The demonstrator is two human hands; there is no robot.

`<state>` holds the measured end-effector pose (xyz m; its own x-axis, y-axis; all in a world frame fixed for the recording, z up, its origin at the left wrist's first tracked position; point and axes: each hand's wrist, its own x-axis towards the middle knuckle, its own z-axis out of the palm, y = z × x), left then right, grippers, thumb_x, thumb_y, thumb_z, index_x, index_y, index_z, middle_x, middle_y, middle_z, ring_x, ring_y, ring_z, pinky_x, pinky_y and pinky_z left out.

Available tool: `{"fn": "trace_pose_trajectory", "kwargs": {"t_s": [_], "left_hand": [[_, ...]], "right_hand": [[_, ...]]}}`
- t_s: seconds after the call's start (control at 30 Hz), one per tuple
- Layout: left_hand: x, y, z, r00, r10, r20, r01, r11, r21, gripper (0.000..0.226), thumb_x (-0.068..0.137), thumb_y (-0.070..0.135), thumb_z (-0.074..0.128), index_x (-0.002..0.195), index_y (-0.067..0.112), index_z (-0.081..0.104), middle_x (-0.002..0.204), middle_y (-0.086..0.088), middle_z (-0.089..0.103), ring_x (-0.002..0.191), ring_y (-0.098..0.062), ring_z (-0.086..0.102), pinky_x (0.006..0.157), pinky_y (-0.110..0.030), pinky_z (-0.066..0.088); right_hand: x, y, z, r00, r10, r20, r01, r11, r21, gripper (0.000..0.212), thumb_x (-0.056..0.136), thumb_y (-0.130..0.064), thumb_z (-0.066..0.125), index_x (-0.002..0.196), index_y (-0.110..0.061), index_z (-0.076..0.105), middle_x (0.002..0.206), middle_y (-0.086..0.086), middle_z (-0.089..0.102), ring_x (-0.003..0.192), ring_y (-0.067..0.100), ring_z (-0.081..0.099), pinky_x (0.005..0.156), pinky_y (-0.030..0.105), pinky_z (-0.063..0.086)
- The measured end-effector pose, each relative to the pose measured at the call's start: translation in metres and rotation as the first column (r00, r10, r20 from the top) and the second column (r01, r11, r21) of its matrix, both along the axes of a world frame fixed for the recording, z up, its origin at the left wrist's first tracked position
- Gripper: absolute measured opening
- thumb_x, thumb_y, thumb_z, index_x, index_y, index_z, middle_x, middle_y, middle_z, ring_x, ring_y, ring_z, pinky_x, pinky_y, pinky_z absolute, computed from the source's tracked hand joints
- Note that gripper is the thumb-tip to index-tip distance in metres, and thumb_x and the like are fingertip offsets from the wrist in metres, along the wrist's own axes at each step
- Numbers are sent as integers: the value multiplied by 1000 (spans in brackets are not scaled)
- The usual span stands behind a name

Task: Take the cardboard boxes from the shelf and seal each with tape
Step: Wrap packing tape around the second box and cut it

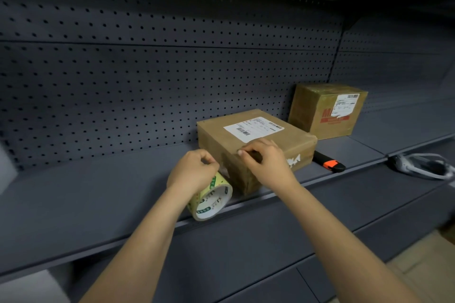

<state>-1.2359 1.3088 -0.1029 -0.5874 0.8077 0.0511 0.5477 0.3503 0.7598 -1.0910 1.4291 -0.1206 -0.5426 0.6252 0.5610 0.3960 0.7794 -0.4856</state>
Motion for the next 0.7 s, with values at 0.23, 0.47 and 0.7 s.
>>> {"fn": "trace_pose_trajectory", "kwargs": {"t_s": [0.23, 0.47, 0.7], "left_hand": [[-6, -28, -13, 997, -1, 72, -12, 983, 183, 11, 92, 28, 58, 82, 29, 63, 54, 8, 56, 43, -11, 44, 51, -27, 36], [-9, -49, -21, 986, 18, 165, -71, 944, 323, 12, 92, 27, 60, 80, 27, 63, 58, 4, 59, 40, -6, 44, 52, -28, 38], [-6, -66, -21, 972, -23, 233, -82, 899, 430, 12, 91, 22, 63, 79, 26, 63, 71, 2, 67, 48, -8, 52, 53, -29, 39]], "right_hand": [[-5, -11, -5, 997, -74, 23, 72, 995, 71, 30, 87, -42, 68, 96, -14, 72, 96, -3, 65, 96, 16, 55, 83, 33, 48], [-9, -21, -19, 987, -149, 57, 132, 963, 235, 29, 89, -28, 70, 106, -6, 69, 102, 9, 68, 95, 28, 61, 84, 37, 51], [0, -25, -21, 974, -115, 196, 64, 966, 252, 48, 85, -33, 74, 122, -8, 57, 117, 8, 57, 107, 27, 53, 96, 35, 42]]}}
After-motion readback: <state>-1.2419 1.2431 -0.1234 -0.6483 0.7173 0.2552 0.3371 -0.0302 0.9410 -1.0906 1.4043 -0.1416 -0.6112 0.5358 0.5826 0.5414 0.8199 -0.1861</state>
